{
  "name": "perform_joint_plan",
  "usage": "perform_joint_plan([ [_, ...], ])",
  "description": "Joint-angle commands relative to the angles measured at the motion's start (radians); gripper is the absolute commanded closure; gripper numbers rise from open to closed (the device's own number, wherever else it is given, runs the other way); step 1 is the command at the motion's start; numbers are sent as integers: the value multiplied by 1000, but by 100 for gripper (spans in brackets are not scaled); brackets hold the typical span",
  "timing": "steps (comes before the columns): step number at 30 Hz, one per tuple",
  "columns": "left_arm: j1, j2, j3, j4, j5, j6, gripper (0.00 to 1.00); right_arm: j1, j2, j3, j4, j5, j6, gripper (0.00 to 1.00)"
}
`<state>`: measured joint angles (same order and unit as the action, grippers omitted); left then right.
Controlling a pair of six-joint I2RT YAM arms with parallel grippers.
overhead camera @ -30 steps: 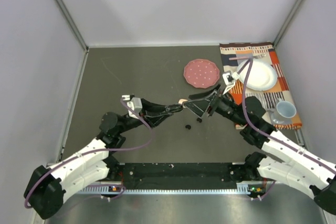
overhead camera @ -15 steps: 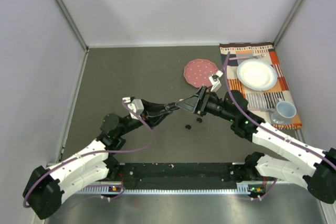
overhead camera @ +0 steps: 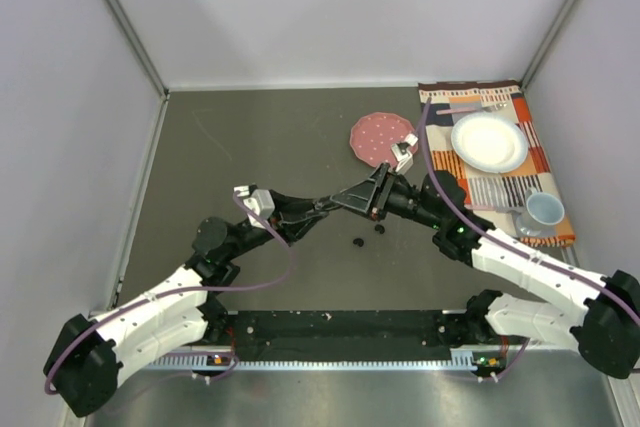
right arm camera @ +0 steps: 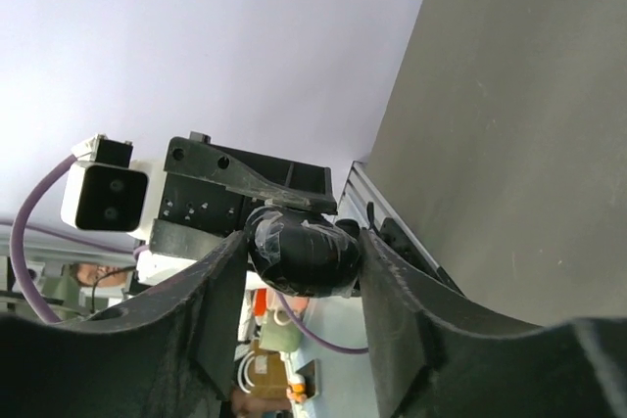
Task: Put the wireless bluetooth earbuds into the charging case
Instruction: Pass from the left arm to the right
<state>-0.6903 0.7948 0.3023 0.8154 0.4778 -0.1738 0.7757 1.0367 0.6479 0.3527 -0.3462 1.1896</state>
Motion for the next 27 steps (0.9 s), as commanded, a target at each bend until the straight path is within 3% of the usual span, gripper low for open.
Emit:
perform_joint_plan([
  [1,-8,1,-6,77,-5,-10,100,-1,25,4,61,-51,31,49],
  [7,-11,-8,-15,73,-31,0,100,-3,54,-1,89,-105,71,45],
  [19,-14,0,-12,65,-27,2,100,-3,28,-28,123,-63,87,67],
  [25,-15,-3,-12,65,-15,7,100,-3,20,-33,127,-51,88,45],
  [27,-15,-3,-11,65,-8,8,100,-3,14,-37,135,-39,93,42],
])
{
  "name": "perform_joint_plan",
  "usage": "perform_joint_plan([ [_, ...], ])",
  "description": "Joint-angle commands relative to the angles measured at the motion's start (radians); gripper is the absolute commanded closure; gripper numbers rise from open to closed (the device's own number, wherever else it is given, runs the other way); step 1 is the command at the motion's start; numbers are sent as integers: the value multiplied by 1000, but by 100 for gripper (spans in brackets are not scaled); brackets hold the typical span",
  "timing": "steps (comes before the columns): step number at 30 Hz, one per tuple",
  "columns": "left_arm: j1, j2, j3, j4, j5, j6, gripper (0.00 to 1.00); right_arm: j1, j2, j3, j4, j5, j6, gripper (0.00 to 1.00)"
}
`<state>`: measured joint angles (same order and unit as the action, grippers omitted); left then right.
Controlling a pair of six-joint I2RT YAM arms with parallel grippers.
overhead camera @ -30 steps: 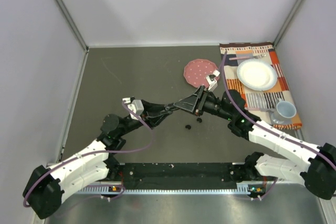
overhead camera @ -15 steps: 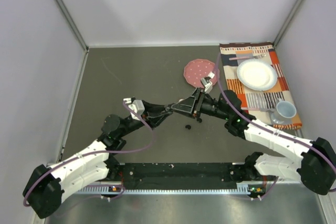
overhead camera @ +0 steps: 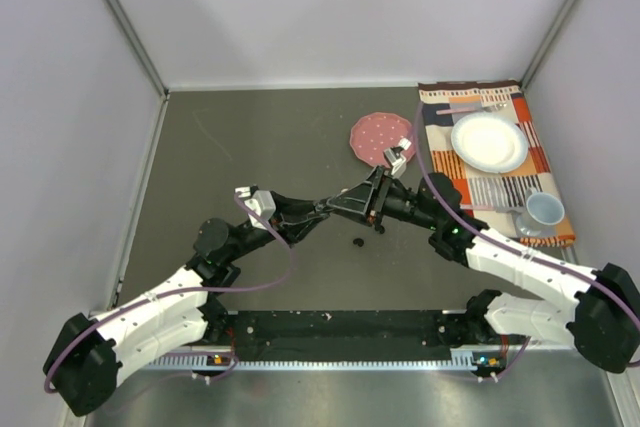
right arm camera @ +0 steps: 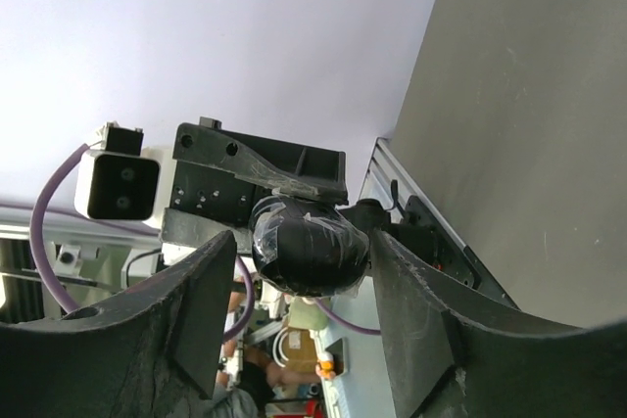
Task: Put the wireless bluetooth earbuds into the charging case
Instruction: Pass from the left arm to the right
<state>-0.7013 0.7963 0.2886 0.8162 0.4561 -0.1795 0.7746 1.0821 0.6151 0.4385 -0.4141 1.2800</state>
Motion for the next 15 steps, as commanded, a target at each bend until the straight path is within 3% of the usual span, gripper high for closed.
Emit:
perform_joint_plan([
  [1,-6,-5,3,63,13,14,100,-1,-33,-5,48,35,4,42],
  [5,-9,-2,3,60,15,15,100,-1,-47,-25,74,63,16,44],
  [15,-10,1,6,49,15,18,100,-1,-45,-20,75,58,22,73],
])
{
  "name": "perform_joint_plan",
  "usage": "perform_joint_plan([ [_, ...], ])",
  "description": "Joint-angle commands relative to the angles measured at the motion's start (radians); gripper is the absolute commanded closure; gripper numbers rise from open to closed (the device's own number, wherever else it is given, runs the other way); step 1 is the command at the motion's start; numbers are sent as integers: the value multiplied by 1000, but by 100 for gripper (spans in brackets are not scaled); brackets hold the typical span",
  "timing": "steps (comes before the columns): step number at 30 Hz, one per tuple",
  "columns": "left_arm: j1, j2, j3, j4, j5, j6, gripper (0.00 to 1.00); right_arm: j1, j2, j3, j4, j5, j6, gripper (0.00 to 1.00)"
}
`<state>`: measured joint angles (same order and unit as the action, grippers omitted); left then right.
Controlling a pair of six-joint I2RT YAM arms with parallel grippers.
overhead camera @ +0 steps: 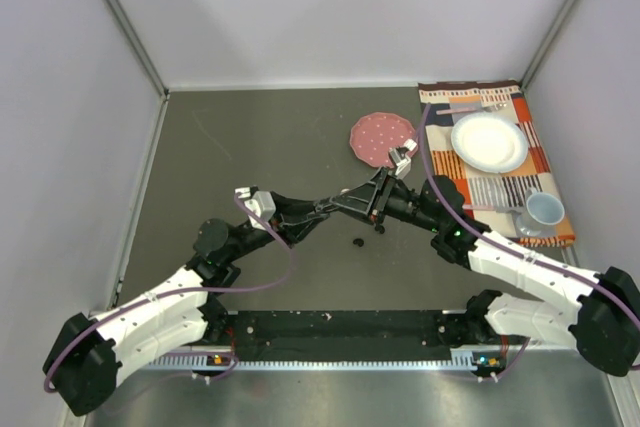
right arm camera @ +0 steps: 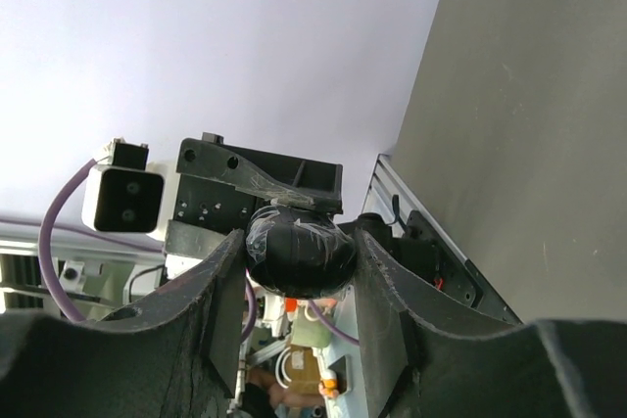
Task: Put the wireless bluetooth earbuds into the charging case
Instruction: Pass from the left arm to the right
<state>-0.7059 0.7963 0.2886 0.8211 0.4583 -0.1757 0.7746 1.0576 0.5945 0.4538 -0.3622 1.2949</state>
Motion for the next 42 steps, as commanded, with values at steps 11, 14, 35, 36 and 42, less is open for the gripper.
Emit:
perform_joint_plan([
  [11,-7,18,3,121,2,-53,75,-3,-2,-27,124,-4,40,92],
  [14,-7,35,-17,199,5,-70,72,-1,7,-36,157,-17,58,94],
  [35,-33,184,-62,500,-13,-133,57,3,18,-91,318,0,133,97],
  [36,-33,188,-62,504,-15,-133,57,-1,16,-94,327,-1,136,97],
  [42,-40,219,-69,535,-30,-137,55,-1,13,-99,367,2,147,97],
])
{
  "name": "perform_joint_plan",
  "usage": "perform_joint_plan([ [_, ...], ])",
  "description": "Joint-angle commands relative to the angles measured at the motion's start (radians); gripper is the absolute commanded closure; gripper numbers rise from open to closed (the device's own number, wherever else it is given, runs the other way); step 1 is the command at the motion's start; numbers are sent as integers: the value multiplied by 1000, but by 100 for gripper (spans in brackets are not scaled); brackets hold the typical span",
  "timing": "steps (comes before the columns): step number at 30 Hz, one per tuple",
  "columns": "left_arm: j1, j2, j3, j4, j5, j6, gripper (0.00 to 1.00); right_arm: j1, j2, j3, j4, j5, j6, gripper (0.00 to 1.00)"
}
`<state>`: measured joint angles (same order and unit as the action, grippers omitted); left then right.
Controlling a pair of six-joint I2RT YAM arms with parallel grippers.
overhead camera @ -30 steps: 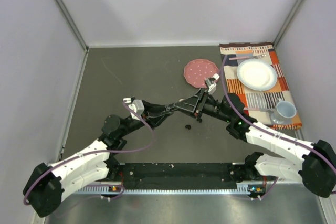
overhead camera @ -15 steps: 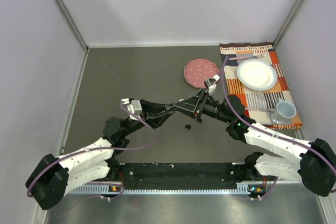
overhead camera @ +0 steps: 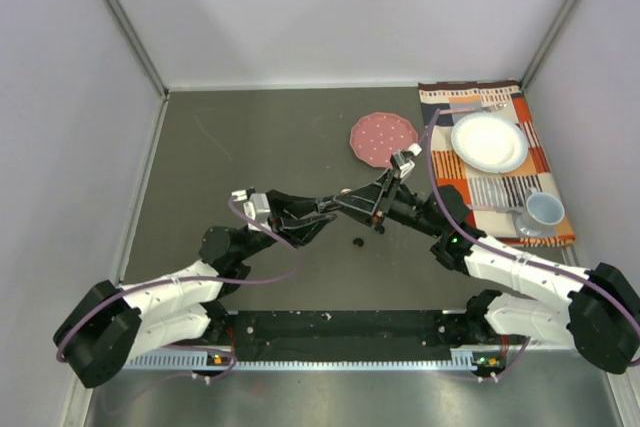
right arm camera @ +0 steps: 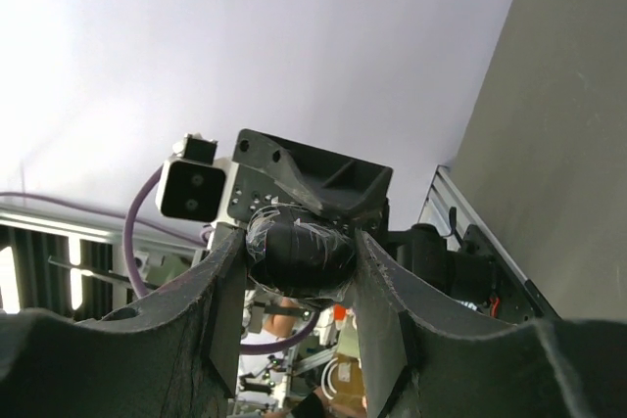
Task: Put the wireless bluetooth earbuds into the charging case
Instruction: Pass from the left arm to the right, then pass from the right arm to the left
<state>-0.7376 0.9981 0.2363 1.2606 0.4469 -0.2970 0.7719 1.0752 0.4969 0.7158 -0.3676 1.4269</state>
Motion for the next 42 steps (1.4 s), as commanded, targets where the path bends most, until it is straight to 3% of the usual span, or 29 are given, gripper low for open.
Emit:
perform_joint_plan([
  [1,-8,22,-17,98,-25,-17,55,1,-4,-6,111,7,24,97],
  [5,-11,56,-11,140,-34,-24,55,1,-9,-9,96,7,23,97],
  [14,-23,169,-31,408,-63,-71,59,1,-4,-23,125,13,36,97],
  [21,-59,116,-23,369,-74,-25,59,0,-27,-43,100,44,35,97],
  [29,-95,-72,-9,119,-102,88,59,1,-47,-37,73,55,20,97],
  [42,-112,-38,-8,181,-137,94,58,1,-40,-20,60,10,44,97],
])
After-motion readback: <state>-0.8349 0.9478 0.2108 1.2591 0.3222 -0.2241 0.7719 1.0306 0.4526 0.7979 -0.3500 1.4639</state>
